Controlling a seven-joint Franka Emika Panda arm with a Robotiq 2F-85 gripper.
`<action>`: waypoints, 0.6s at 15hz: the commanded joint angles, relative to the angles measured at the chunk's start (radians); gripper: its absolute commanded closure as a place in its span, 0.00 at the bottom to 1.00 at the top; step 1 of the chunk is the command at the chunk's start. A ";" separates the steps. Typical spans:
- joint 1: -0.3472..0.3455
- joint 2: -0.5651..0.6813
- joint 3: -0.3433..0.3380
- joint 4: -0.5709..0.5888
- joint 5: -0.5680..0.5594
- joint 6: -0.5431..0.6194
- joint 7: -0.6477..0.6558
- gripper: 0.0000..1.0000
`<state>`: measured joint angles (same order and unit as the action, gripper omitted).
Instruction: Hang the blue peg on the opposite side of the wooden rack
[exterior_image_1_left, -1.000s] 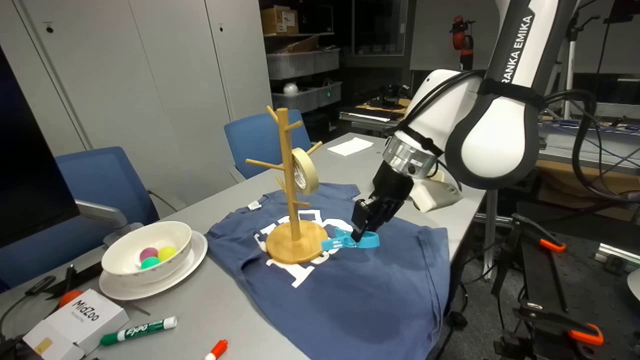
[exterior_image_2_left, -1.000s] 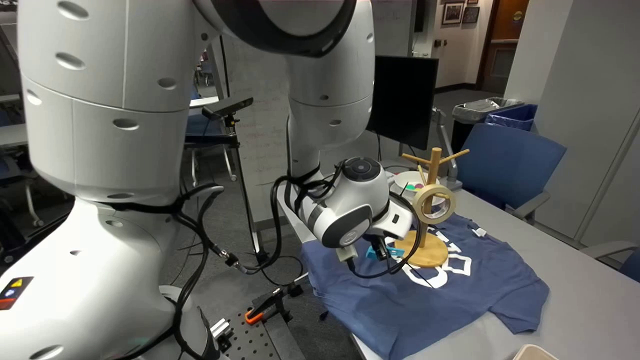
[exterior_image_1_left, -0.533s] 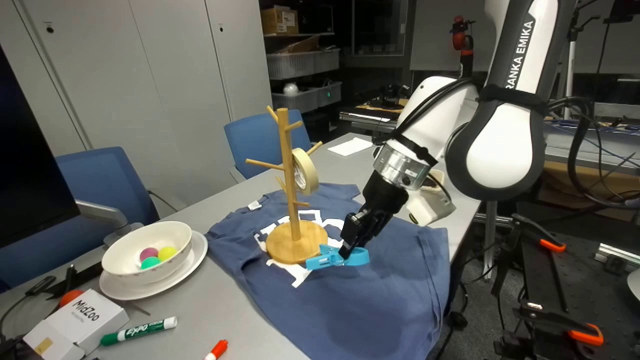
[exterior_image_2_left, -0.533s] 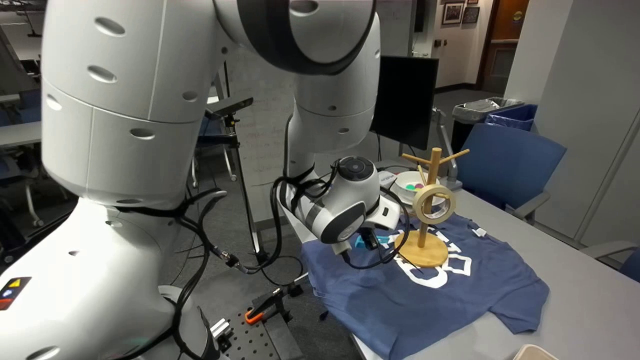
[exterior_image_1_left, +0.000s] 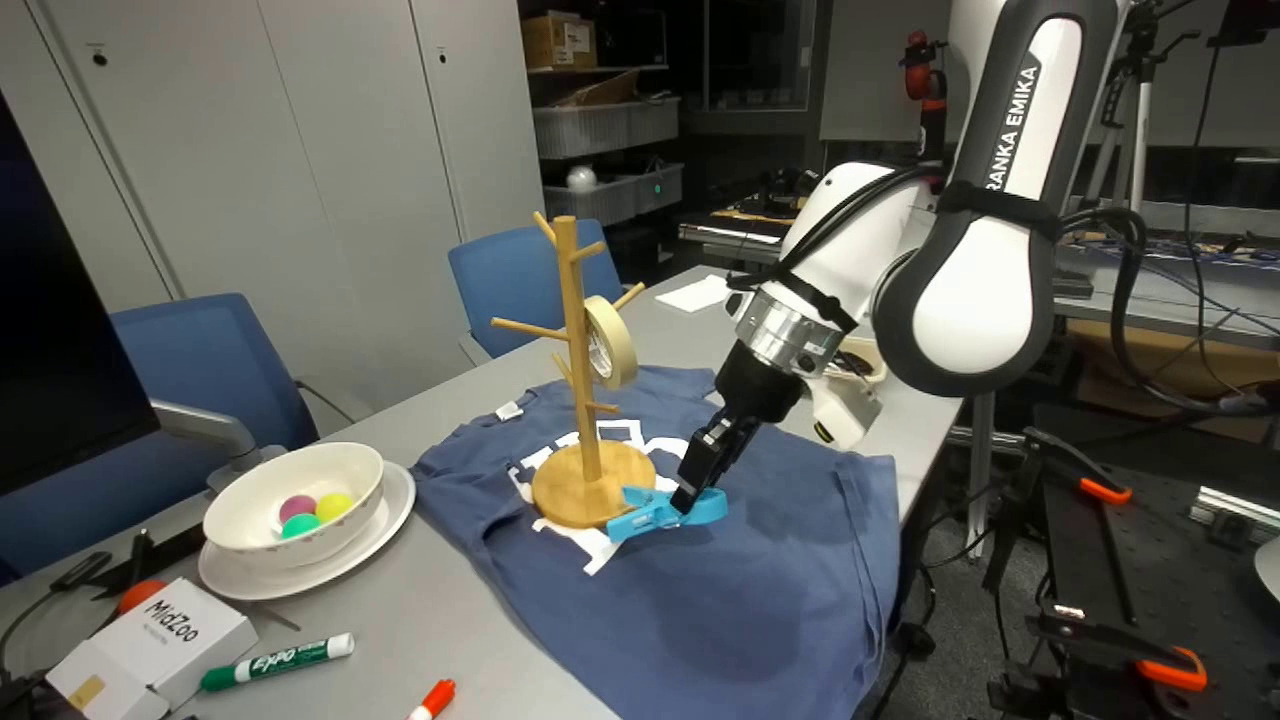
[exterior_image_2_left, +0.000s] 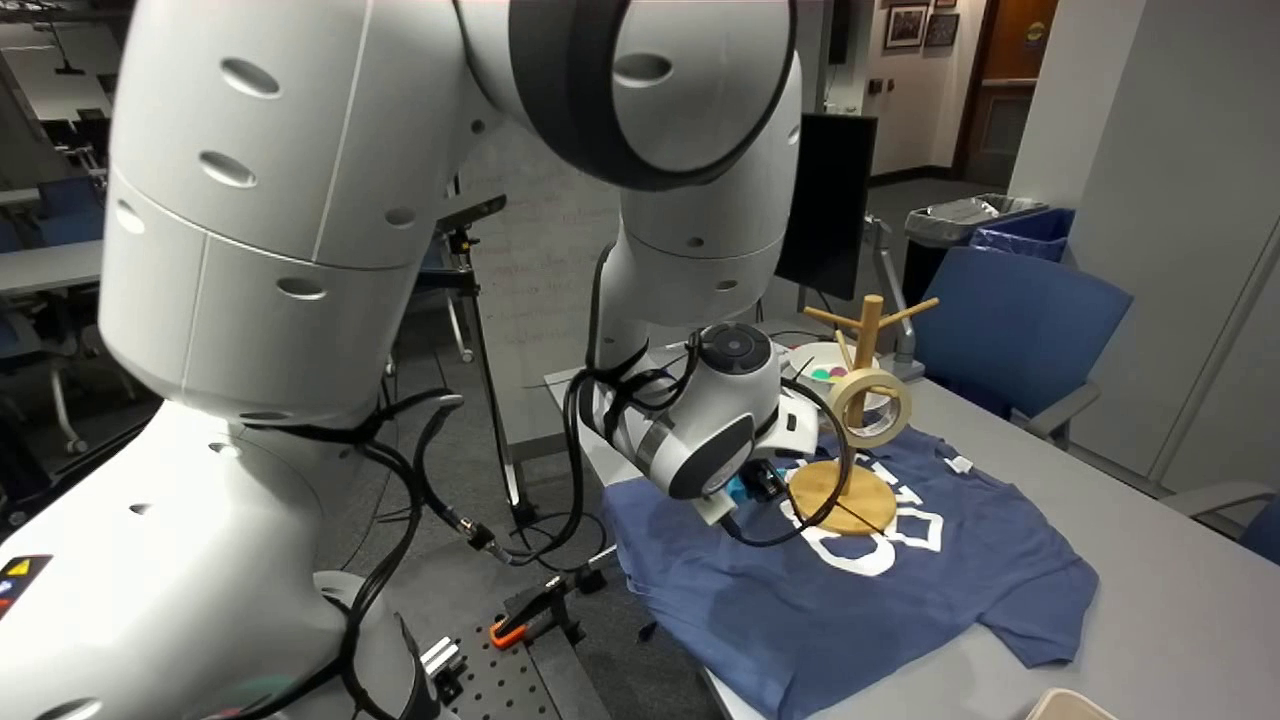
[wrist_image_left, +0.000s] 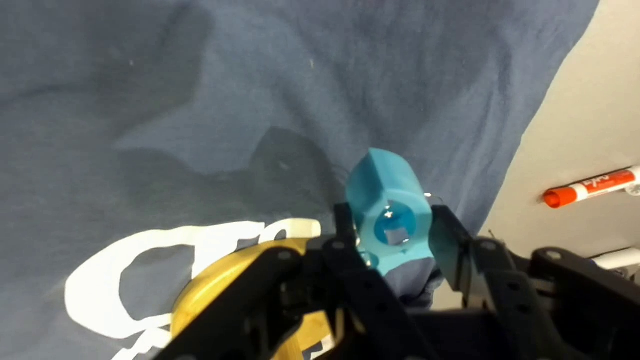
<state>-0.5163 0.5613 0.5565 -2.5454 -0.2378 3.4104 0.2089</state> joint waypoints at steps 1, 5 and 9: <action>-0.044 0.035 -0.002 0.035 -0.065 -0.037 -0.084 0.83; -0.055 0.041 -0.022 0.040 -0.084 -0.055 -0.172 0.83; -0.036 0.035 -0.064 0.042 -0.086 -0.043 -0.242 0.62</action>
<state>-0.5563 0.5911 0.5165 -2.5193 -0.2881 3.3743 0.0091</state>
